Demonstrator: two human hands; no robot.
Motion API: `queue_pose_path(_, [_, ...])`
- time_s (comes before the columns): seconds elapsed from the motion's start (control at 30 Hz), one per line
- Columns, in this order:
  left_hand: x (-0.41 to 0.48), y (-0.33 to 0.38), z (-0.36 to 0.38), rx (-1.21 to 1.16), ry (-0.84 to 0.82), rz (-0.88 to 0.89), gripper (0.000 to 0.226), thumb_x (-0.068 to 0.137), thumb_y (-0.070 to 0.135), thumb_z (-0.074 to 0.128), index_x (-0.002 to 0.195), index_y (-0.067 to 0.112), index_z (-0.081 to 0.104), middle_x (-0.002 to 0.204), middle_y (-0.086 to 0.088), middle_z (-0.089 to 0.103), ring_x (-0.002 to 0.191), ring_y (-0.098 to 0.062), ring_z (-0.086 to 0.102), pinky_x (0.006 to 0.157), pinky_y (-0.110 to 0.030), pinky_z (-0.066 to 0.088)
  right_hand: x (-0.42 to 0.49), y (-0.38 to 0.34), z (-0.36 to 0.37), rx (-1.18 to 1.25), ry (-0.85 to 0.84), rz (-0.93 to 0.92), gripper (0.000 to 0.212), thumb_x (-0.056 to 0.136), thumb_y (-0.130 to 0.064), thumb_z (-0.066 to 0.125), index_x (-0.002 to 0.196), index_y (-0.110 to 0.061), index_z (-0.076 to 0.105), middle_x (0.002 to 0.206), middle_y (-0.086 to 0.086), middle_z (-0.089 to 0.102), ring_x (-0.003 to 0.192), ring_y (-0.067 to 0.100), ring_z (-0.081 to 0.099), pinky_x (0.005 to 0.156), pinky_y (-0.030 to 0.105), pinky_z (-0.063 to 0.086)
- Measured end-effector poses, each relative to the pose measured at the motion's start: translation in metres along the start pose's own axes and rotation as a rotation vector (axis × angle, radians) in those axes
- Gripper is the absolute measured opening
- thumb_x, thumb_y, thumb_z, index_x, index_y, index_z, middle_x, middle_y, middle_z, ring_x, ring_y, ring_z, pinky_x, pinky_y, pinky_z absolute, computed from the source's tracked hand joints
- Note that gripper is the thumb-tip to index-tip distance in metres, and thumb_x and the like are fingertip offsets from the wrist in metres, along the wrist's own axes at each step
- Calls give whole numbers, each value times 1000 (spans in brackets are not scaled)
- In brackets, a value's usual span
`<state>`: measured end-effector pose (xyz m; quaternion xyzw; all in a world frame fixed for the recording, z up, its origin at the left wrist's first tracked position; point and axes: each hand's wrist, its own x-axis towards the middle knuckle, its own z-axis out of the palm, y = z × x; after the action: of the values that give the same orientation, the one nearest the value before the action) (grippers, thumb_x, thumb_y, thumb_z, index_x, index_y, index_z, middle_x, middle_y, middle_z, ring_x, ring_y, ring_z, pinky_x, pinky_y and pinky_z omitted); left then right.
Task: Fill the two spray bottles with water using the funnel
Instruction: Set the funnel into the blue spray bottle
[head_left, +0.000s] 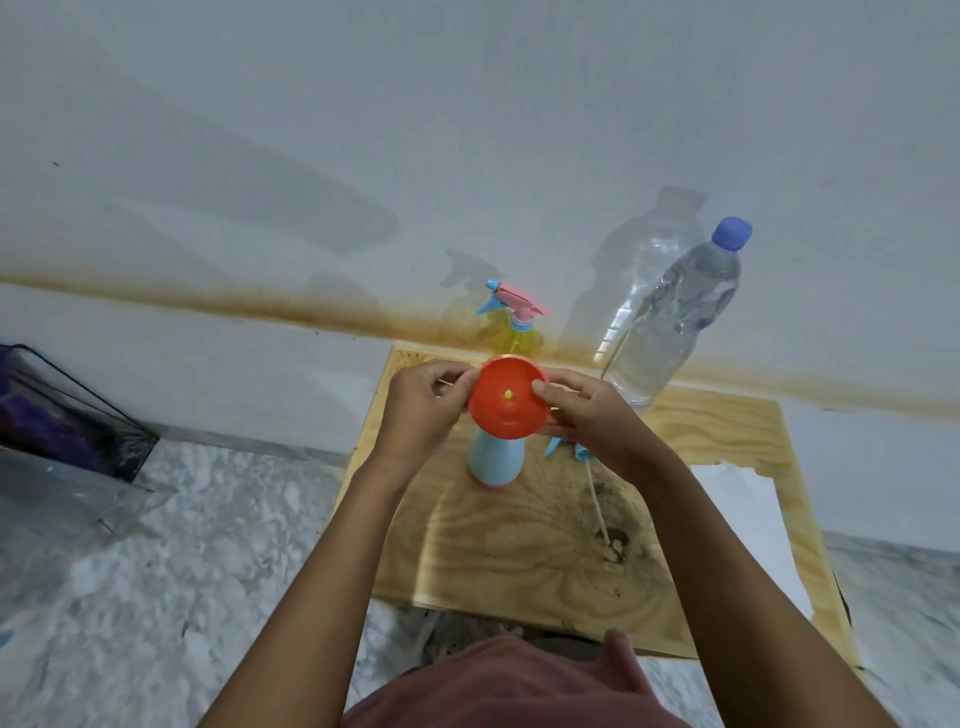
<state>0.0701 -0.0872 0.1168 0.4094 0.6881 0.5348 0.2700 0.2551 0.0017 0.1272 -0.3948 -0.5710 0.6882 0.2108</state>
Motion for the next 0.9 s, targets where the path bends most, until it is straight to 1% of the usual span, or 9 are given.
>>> queue_pose_path(0.1, [0,-1,2,46,-18,-49,13,91,15,70,80,21,74,73,8,72,54,-2,67,61,-21,58,0,10,1,-104,52,-14,26,94,-24,64,118,-16,69,88,13,74,85,21,72,82,37,61])
queue_pose_path(0.2, [1,-3,4,92,-7,-68,12,91,17,70,80,21,73,73,8,70,51,-1,65,56,-16,55,2,17,7,-123,92,-17,28,95,-25,63,120,-15,68,91,8,75,81,17,73,75,32,62])
queue_pose_path(0.27, [2,-6,5,115,7,-79,12,91,18,69,81,21,73,73,9,70,55,-5,66,60,-22,57,3,22,10,-119,107,-20,28,96,-26,62,120,-15,68,96,9,75,82,17,74,71,29,61])
queue_pose_path(0.43, [2,-14,10,110,8,-104,5,91,21,69,89,22,74,74,4,67,71,-27,70,72,-46,61,10,31,12,-110,166,21,34,96,-28,62,123,-9,66,101,12,74,83,20,74,71,31,62])
queue_pose_path(0.53, [3,-19,14,91,9,-110,8,91,21,69,98,25,72,71,3,60,78,-33,68,74,-53,59,13,34,13,-109,204,47,33,95,-31,63,121,-10,64,100,13,73,82,23,75,70,33,62])
queue_pose_path(0.67, [4,-21,18,83,-3,-114,14,92,19,66,92,32,71,74,4,61,72,-28,65,73,-53,58,16,36,15,-79,273,54,27,93,-31,65,112,-11,61,92,17,72,77,27,74,63,32,62])
queue_pose_path(0.73, [4,-22,21,86,-5,-109,19,93,18,65,89,35,69,75,2,63,67,-24,62,74,-50,58,17,37,15,-100,309,32,27,93,-31,64,111,-11,60,84,14,71,71,23,73,57,27,59])
queue_pose_path(0.83, [3,-23,24,70,-8,-113,14,92,18,65,97,29,71,80,8,63,69,-19,61,76,-48,58,19,41,15,-154,356,-17,26,94,-29,63,111,-11,59,72,5,64,64,15,68,52,24,56])
queue_pose_path(0.9, [1,-23,25,78,-11,-108,14,93,19,65,105,24,71,83,15,63,74,-16,60,76,-46,59,20,43,15,-189,367,-54,24,95,-28,62,112,-11,59,71,3,65,62,11,68,52,22,56])
